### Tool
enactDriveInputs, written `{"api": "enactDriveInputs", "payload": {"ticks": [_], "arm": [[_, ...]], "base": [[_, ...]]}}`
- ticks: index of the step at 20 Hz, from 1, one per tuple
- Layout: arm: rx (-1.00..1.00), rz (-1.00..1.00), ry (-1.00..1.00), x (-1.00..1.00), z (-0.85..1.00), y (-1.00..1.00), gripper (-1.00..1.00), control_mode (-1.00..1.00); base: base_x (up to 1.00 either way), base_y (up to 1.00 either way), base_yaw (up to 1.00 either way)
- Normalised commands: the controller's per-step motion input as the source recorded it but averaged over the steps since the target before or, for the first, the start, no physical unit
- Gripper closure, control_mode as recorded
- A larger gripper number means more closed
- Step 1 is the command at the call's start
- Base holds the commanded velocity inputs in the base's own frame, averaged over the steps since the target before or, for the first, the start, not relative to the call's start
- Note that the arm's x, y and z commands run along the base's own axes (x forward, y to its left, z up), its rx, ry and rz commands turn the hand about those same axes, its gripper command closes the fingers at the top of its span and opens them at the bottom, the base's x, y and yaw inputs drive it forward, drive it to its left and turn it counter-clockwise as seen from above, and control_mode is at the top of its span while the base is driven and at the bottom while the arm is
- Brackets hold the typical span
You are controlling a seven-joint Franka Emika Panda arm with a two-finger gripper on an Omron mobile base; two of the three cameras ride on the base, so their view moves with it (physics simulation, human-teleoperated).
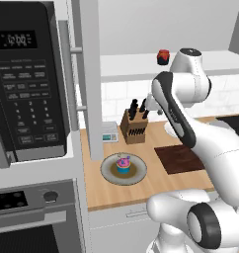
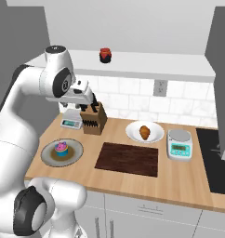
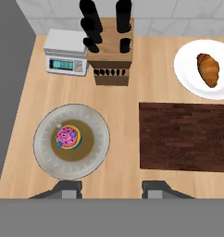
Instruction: From the different types of pastries on the counter, select a croissant and place it on the cutting board. Then retrieve a jar of jam from the cabinet and place it alongside the croissant on the cutting board.
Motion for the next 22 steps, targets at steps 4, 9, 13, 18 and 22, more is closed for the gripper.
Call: {"api": "enactDriveInputs", "payload": {"ticks": [4, 9, 13, 18, 22], "arm": [[0.0, 0.0, 0.0, -0.01, -0.04, 0.0, -1.0, -1.0], [-0.07, 0.1, -0.11, -0.34, -0.09, -0.27, -1.0, -1.0], [-0.05, 0.21, -0.25, -0.94, -0.23, -0.65, -1.0, -1.0], [0.03, 0.0, -0.31, -0.83, -0.54, -0.21, -1.0, -1.0], [0.03, 0.0, -0.18, 0.0, -0.01, -0.45, -1.0, -1.0]], "base": [[0.0, 0.0, 0.0], [0.0, 0.0, 0.0], [0.0, 0.0, 0.0], [0.0, 0.0, 0.0], [0.0, 0.0, 0.0]]}}
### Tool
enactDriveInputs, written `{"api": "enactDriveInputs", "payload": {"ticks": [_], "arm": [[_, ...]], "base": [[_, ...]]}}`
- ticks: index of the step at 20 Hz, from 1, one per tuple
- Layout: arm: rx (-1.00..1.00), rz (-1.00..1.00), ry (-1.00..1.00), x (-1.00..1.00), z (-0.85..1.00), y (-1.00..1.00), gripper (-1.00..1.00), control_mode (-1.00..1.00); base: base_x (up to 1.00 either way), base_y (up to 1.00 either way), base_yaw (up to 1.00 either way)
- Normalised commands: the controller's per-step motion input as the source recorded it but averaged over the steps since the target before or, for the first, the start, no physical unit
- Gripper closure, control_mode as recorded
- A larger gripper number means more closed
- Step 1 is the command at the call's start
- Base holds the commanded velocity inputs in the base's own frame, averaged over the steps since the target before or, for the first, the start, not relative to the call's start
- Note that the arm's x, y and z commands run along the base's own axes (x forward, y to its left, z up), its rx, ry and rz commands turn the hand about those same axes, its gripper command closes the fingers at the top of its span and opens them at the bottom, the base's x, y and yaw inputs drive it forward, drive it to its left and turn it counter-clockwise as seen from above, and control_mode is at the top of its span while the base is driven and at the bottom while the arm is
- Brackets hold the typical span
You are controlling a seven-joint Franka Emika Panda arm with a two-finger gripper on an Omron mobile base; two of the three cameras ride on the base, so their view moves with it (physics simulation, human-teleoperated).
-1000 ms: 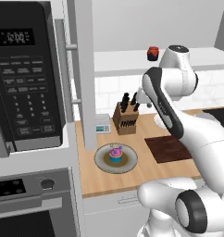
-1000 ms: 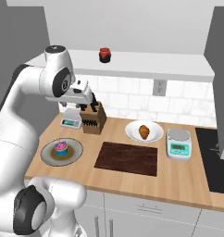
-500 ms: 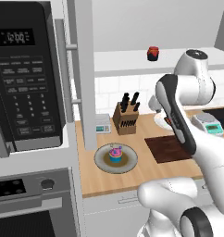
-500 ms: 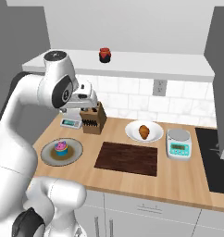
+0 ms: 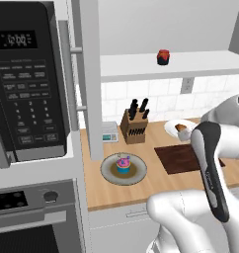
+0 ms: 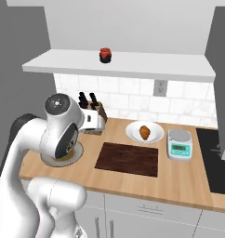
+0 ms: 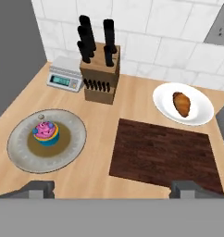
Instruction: From the different types of pastries on the counter, select a croissant and place it on the cutting board. Then retrieve a jar of jam from the cabinet and place it alongside the croissant on the cutting board.
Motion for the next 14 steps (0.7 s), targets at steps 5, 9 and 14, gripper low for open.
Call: {"api": "enactDriveInputs", "payload": {"ticks": [5, 9, 14], "arm": [[0.06, 0.0, -0.04, 0.24, 0.13, -0.6, -1.0, -1.0], [0.09, -0.08, 0.01, 0.57, 0.18, -0.65, -1.0, -1.0], [0.0, -0.2, 0.05, 0.96, 0.0, -0.5, -1.0, -1.0]], "base": [[0.0, 0.0, 0.0], [0.0, 0.0, 0.0], [0.0, 0.0, 0.0]]}}
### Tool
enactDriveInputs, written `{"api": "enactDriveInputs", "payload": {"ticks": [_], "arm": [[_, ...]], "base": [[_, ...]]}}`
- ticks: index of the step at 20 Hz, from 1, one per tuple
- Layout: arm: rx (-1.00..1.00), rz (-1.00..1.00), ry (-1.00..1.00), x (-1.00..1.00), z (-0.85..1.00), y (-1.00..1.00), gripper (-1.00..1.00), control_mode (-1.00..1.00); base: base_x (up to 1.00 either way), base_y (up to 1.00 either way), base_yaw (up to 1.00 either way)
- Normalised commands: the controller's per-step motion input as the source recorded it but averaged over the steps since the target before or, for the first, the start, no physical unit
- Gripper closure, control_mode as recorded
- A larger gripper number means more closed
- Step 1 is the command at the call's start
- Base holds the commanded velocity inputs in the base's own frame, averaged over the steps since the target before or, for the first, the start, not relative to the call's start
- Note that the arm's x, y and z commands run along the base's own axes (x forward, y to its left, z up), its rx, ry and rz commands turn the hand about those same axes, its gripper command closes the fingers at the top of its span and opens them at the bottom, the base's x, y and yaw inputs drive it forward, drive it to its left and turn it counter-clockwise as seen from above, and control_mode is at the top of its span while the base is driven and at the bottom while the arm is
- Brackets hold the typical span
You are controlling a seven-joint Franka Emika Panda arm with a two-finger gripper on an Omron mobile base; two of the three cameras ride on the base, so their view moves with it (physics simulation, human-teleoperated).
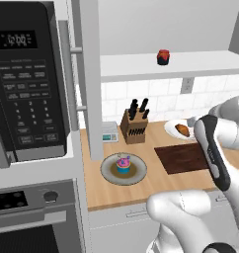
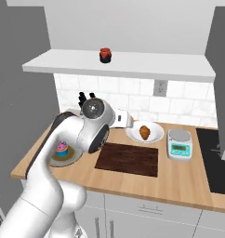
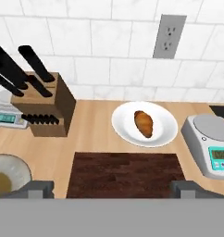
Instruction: From the different types of pastries on the counter, select a croissant and place it on the cutting board. Then retrieve a jar of jam from the cabinet and place it alongside the croissant on the cutting board.
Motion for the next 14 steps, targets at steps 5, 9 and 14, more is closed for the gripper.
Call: {"api": "enactDriveInputs", "payload": {"ticks": [5, 9, 14], "arm": [[0.0, -0.12, 0.08, 0.89, -0.12, -0.31, -1.0, -1.0], [0.0, -0.01, 0.0, 0.6, -0.19, -0.3, -1.0, -1.0], [0.0, 0.0, 0.0, 0.42, -0.41, -0.35, -1.0, -1.0]], "base": [[0.0, 0.0, 0.0], [0.0, 0.0, 0.0], [0.0, 0.0, 0.0]]}}
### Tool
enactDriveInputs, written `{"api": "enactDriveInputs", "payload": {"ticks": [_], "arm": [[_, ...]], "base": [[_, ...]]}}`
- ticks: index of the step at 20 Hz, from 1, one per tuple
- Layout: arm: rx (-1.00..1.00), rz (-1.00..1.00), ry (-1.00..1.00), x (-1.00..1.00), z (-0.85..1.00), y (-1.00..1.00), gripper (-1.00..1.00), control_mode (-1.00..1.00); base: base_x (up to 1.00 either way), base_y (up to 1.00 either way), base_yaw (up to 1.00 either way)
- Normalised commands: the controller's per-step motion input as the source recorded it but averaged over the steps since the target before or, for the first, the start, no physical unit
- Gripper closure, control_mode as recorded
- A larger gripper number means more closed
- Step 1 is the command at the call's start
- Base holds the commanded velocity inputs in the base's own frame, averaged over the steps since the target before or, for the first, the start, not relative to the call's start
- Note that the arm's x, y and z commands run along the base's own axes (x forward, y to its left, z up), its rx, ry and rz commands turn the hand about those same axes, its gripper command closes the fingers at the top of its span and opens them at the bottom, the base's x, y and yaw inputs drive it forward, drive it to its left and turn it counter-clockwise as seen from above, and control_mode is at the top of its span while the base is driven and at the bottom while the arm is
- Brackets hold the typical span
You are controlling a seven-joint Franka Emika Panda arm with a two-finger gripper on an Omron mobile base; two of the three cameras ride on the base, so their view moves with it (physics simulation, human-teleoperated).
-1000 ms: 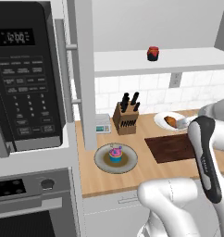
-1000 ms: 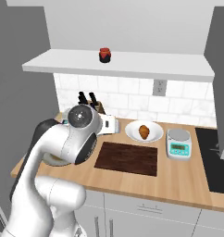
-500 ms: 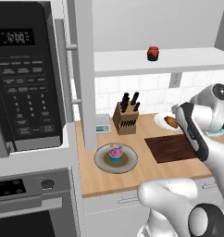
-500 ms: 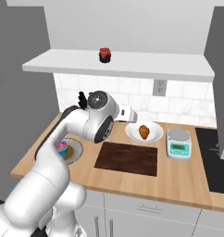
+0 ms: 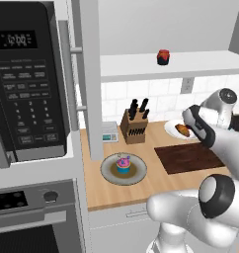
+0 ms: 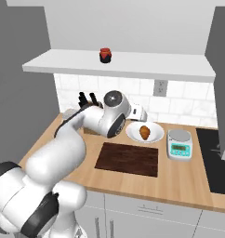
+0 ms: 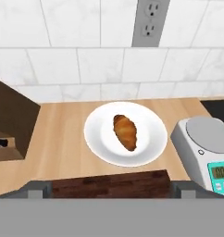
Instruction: From the different types of pastries on the counter, select a croissant and place it on the cutting board. Then retrieve a jar of jam from the cabinet and place it alongside the croissant on the cutting board.
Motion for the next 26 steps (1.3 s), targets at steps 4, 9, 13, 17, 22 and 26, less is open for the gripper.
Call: {"api": "enactDriveInputs", "payload": {"ticks": [4, 9, 13, 17, 22, 26], "arm": [[0.0, 0.0, 0.05, 0.42, -0.44, -0.08, -1.0, -1.0], [0.0, 0.0, 0.06, 0.45, -0.38, -0.07, -1.0, -1.0], [0.0, 0.01, 0.02, 0.2, -0.43, -0.45, -1.0, -1.0], [0.0, 0.0, 0.03, 0.32, -0.49, -0.16, -1.0, -1.0], [0.0, 0.0, 0.04, 0.67, -0.19, 0.0, -1.0, -1.0], [0.0, 0.0, 0.01, 0.5, -0.4, -0.29, -1.0, -1.0]], "base": [[0.0, 0.0, 0.0], [0.0, 0.0, 0.0], [0.0, 0.0, 0.0], [0.0, 0.0, 0.0], [0.0, 0.0, 0.0], [0.0, 0.0, 0.0]]}}
